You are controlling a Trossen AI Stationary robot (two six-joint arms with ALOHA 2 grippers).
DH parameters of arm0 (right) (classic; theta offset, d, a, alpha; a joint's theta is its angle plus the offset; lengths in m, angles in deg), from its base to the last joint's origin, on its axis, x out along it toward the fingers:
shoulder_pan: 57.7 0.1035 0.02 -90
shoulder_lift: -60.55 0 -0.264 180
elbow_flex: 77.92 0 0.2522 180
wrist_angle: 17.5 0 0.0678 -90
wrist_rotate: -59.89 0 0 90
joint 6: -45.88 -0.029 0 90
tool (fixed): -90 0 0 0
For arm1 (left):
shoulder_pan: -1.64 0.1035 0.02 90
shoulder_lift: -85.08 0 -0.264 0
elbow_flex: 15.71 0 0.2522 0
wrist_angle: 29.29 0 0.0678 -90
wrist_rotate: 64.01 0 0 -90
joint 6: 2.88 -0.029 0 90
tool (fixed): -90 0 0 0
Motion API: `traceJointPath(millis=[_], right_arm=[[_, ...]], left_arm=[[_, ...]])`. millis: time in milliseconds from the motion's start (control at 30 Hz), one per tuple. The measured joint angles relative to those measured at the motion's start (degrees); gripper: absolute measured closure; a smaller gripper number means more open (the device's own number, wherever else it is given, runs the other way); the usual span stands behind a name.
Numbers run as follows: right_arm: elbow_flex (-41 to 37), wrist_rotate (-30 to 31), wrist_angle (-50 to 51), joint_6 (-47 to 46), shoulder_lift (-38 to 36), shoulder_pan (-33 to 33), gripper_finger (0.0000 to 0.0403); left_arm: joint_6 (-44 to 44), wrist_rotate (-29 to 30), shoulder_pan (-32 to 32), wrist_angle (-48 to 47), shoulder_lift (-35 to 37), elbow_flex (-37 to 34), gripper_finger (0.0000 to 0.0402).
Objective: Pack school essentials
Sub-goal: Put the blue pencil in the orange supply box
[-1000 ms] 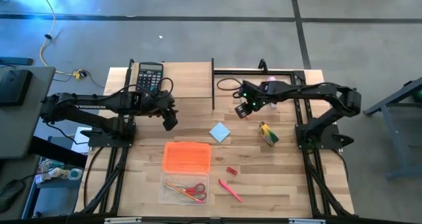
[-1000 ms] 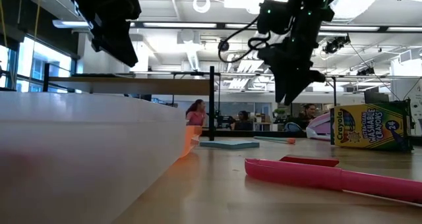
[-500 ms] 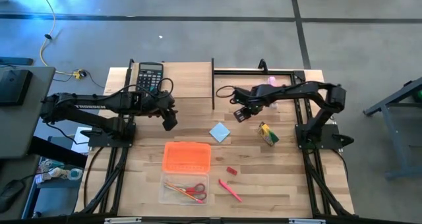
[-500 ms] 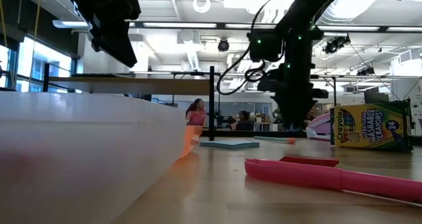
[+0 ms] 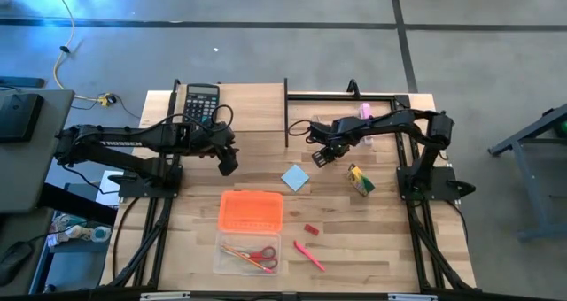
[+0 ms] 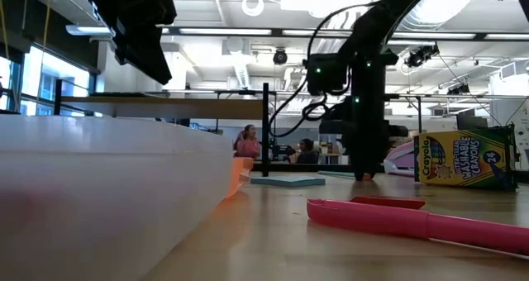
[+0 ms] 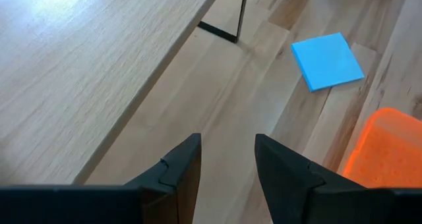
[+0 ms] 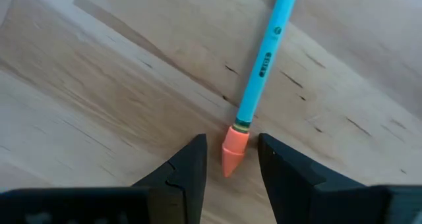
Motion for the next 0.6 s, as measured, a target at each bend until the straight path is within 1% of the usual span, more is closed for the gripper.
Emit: traceJointPath(millis=[133, 200, 467, 533, 600], right_arm=[[0.24, 0.01, 0.11, -0.12, 0.64, 0.00, 0.0276], [0.22, -0.04, 0.11, -0.62, 0.66, 0.00, 0.0287], [0.16, -0.49, 0.84, 0.43, 0.77, -0.13, 0.0376], [0.18, -0.47, 1.20, 0.44, 0.77, -0.13, 0.0390], [0.18, -0.48, 1.53, 0.46, 0.72, -0.11, 0.0395]], left_arm=[[0.00, 0.02, 0.00, -0.01, 0.00, 0.00, 0.0271], [0.00, 0.02, 0.00, -0.01, 0.00, 0.00, 0.0271], [0.00, 0.02, 0.00, -0.01, 0.00, 0.00, 0.0271], [0.00, 0.00, 0.00, -0.01, 0.00, 0.00, 0.0271], [0.00, 0.00, 0.00, -0.01, 0.00, 0.00, 0.0271]])
